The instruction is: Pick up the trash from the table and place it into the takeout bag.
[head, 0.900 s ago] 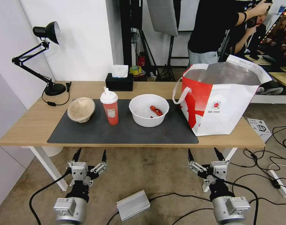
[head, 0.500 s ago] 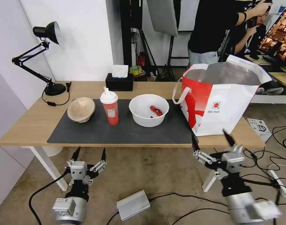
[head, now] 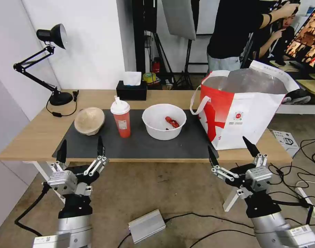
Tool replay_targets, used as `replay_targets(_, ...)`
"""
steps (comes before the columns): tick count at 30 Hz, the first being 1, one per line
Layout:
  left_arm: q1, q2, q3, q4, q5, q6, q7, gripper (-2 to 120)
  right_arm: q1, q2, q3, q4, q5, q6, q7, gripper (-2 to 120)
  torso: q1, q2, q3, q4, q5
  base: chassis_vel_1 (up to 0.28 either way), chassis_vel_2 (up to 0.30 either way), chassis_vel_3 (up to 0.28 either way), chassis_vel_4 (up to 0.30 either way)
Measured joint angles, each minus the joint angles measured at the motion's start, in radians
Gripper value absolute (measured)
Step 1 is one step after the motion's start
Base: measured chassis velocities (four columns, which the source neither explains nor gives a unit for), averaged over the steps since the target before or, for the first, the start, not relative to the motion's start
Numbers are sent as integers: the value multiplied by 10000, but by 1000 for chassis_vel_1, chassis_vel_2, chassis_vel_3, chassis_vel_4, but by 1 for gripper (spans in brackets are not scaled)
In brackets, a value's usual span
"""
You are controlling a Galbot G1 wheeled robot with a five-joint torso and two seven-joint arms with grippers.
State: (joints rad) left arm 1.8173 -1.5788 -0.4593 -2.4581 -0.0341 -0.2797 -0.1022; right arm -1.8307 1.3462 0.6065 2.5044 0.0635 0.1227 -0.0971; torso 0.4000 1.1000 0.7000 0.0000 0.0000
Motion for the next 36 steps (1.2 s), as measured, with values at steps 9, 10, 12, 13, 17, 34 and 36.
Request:
replay_targets(9, 27, 34, -13, 124, -61, 122, 94, 100, 133, -144, 4, -25, 87, 0, -192, 100, 0, 0, 0, 0, 0, 0, 0, 0, 0)
replay_targets(10, 27, 34, -13, 124, -61, 122, 94, 100, 133, -144, 4, -25, 87, 0, -192, 100, 0, 0, 0, 0, 0, 0, 0, 0, 0)
replay_targets(12, 45, 49, -24, 157, -61, 273, 162, 100, 200, -283, 46, -42, 246, 0, -298, 100, 0, 0, 0, 0, 0, 0, 0, 0, 0)
replay_targets(13, 70, 60, -24, 175, -59, 369, 220, 100, 247, -400, 92, -52, 388, 0, -376, 100, 0, 0, 0, 0, 0, 0, 0, 0, 0)
replay_targets(17, 138, 67, -44, 183, -13, 601, 316, 100, 391, -805, 226, -58, 856, 0, -571, 100, 0, 0, 0, 1, 0, 0, 0, 0, 0)
replay_targets(34, 336, 60, -134, 351, 290, 1245, 436, 100, 1507, -3261, 569, -534, 2995, -15, -964, 100, 0, 0, 0, 0, 1, 0, 0, 0, 0)
replay_targets(36, 333, 61, -151, 383, 298, 1255, 432, 100, 1793, -3827, 635, -693, 3384, -31, -1004, 100, 0, 0, 1, 0, 1, 0, 0, 0, 0)
